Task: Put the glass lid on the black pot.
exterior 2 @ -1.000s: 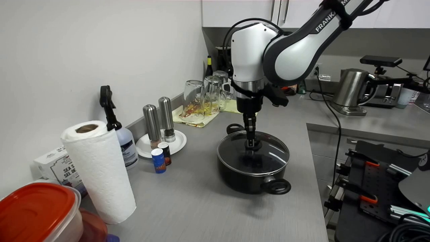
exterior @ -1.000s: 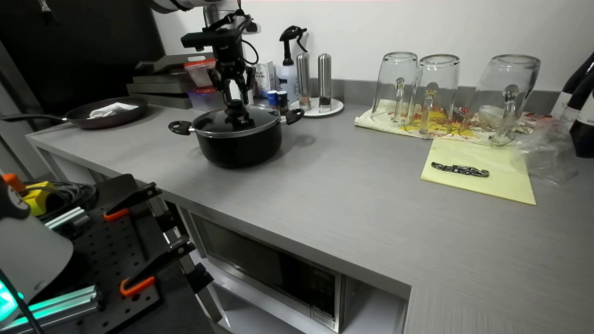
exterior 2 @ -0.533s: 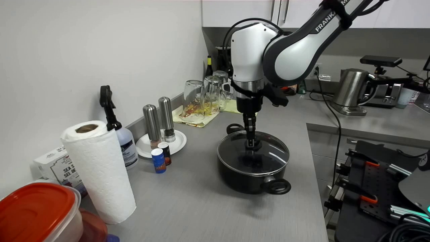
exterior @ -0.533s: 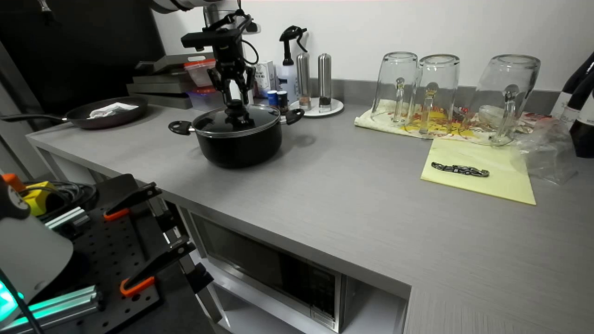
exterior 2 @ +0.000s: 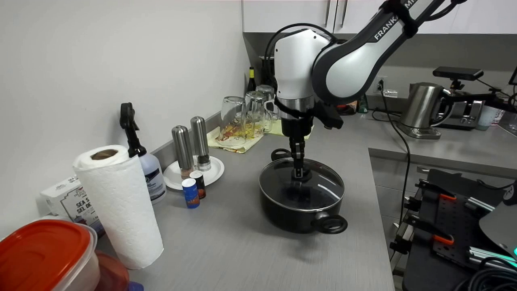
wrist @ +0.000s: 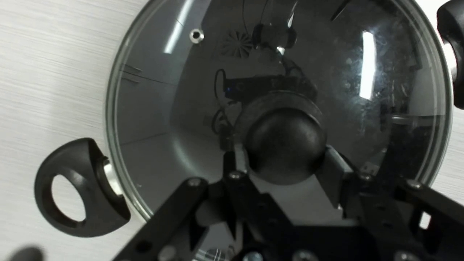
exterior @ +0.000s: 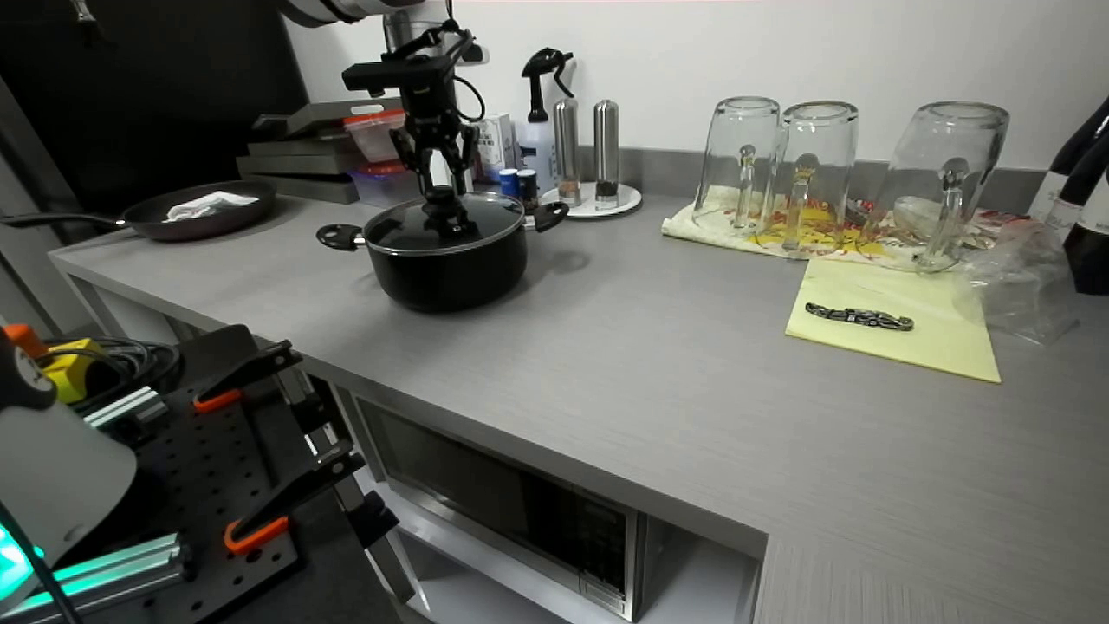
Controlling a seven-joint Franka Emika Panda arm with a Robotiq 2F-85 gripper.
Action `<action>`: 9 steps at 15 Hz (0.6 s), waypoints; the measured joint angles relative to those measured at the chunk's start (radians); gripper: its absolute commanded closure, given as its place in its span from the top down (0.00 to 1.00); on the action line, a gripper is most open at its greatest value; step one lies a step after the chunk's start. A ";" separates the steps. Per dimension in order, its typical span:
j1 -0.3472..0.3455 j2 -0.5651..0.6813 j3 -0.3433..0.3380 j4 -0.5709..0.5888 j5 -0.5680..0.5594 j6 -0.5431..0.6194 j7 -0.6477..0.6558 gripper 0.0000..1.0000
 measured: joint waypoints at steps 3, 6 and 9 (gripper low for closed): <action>0.002 0.009 0.000 0.014 0.000 -0.005 0.000 0.75; 0.004 0.017 0.000 0.023 0.000 -0.005 0.000 0.96; 0.004 0.017 0.002 0.028 0.000 -0.002 0.000 1.00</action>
